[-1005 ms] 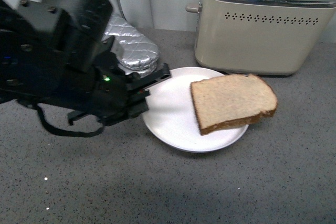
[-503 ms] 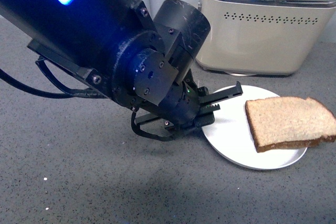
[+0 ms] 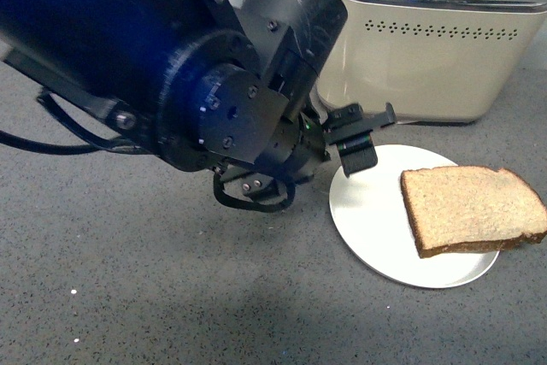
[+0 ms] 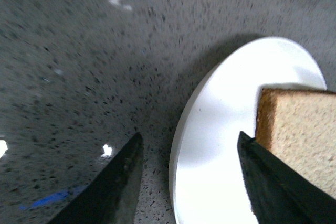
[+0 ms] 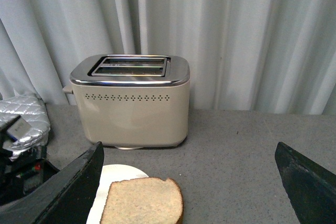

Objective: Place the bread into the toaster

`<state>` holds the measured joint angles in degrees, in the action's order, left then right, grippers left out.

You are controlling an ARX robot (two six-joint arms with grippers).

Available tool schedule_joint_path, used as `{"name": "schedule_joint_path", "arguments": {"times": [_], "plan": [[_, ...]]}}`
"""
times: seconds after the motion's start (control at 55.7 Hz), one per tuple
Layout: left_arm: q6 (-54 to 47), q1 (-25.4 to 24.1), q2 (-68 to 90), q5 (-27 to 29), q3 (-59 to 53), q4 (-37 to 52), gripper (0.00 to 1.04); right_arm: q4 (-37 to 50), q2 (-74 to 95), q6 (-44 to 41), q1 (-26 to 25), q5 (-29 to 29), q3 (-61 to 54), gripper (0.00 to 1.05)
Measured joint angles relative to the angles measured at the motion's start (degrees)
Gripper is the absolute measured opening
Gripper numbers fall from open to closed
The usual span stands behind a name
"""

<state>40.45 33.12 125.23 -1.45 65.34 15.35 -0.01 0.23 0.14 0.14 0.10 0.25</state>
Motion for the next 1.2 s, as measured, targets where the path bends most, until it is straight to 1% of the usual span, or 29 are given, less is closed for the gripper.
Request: {"name": "schedule_joint_path", "arguments": {"times": [0.072, 0.09, 0.126, 0.144, 0.162, 0.179, 0.233, 0.305, 0.341, 0.449, 0.521, 0.538, 0.574, 0.61, 0.628, 0.664, 0.682, 0.718, 0.736, 0.772, 0.826, 0.862, 0.933, 0.969, 0.987, 1.077, 1.203], "plan": [[-6.27, 0.00, -5.16, 9.81, -4.92, 5.55, 0.77, 0.00, 0.00, 0.02, 0.00, 0.00, 0.00, 0.95], [-9.35, -0.02, -7.32, 13.33, -7.56, 9.79, 0.82, 0.00, 0.00, 0.00, 0.00, 0.00, 0.00, 0.95], [-13.00, -0.24, -10.47, 17.49, -11.17, 15.23, 0.89, 0.00, 0.00, 0.00, 0.00, 0.00, 0.00, 0.95], [-15.32, -0.50, -13.00, 20.20, -13.86, 18.29, 0.95, 0.00, 0.00, 0.00, 0.00, 0.00, 0.00, 0.95], [-16.26, -0.68, -14.75, 21.62, -15.61, 19.96, 0.98, 0.00, 0.00, 0.00, 0.00, 0.00, 0.00, 0.95], [-16.61, -0.83, -15.58, 22.23, -16.48, 20.68, 0.99, 0.00, 0.00, 0.00, 0.00, 0.00, 0.00, 0.95], [-18.58, -1.68, -21.68, 25.53, -22.82, 24.11, 0.97, 0.00, 0.00, 0.00, 0.00, 0.00, 0.00, 0.95], [-19.74, -2.43, -26.56, 27.93, -28.44, 25.86, 0.98, 0.00, 0.00, 0.02, 0.00, 0.00, 0.00, 0.95], [-20.35, -3.06, -30.45, 29.22, -32.94, 26.23, 0.98, 0.00, 0.00, 0.00, 0.00, 0.00, 0.00, 0.95], [-21.05, -5.88, -42.73, 31.01, -44.33, 24.26, 0.98, 0.00, 0.00, 0.00, 0.00, 0.00, 0.00, 0.95], [-21.09, -7.28, -48.68, 31.47, -48.04, 21.55, 0.98, 0.00, 0.00, 0.00, 0.00, 0.00, 0.00, 0.95], [-21.66, -7.56, -48.94, 31.06, -48.68, 22.12, 0.97, 0.00, 0.00, 0.00, 0.00, 0.00, 0.00, 0.95], [-24.00, -8.81, -49.20, 28.44, -51.43, 27.96, 0.92, 0.00, 0.00, 0.00, 0.00, 0.00, 0.00, 0.95], [-27.78, -10.82, -49.77, 24.37, -55.34, 37.11, 0.85, 0.00, 0.00, 0.00, 0.00, -0.02, 0.00, 0.95], [-29.20, -11.28, -50.03, 23.43, -56.28, 39.01, 0.83, 0.00, 0.00, 0.00, 0.00, -0.02, 0.00, 0.95], [-32.15, -13.05, -51.87, 20.79, -59.69, 45.05, 0.76, 0.00, 0.00, 0.00, 0.00, -0.07, 0.00, 0.95], [-32.92, -13.46, -52.52, 20.39, -60.33, 46.10, 0.74, 0.00, 0.00, 0.00, 0.00, -0.04, 0.00, 0.95], [-35.26, -14.93, -55.49, 19.10, -61.66, 47.50, 0.67, 0.00, 0.02, 0.00, 0.00, 0.00, 0.00, 0.95], [-35.82, -15.63, -57.18, 18.49, -61.86, 47.21, 0.64, 0.00, 0.04, 0.02, 0.00, -0.02, 0.00, 0.95], [-37.35, -17.18, -62.40, 16.98, -61.86, 42.60, 0.54, 0.00, 0.02, 0.00, 0.00, 0.00, 0.00, 0.95], [-38.01, -18.23, -66.29, 15.87, -62.07, 38.97, 0.47, 0.02, 0.00, 0.00, 0.00, -0.02, 0.00, 0.95], [-38.64, -19.19, -69.53, 14.73, -62.47, 36.22, 0.40, 0.00, 0.00, 0.00, 0.00, -0.02, 0.00, 0.95], [-39.08, -20.57, -73.33, 13.46, -63.04, 33.27, 0.29, 0.00, 0.02, 0.00, 0.00, -0.02, 0.00, 0.95], [-39.23, -21.49, -75.49, 12.68, -63.41, 31.47, 0.22, 0.00, 0.00, 0.00, 0.00, -0.02, 0.00, 0.95], [-39.30, -21.70, -76.02, 12.59, -63.49, 31.26, 0.20, 0.00, 0.00, 0.02, 0.00, 0.00, 0.00, 0.95], [-39.52, -23.39, -80.56, 10.88, -64.19, 27.43, 0.04, 0.00, 0.00, 0.00, 0.00, 0.00, 0.00, 0.95], [-39.80, -25.05, -85.22, 9.22, -64.26, 23.41, 0.04, 0.00, 0.00, 0.00, 0.00, 0.00, 0.00, 0.95]]}}
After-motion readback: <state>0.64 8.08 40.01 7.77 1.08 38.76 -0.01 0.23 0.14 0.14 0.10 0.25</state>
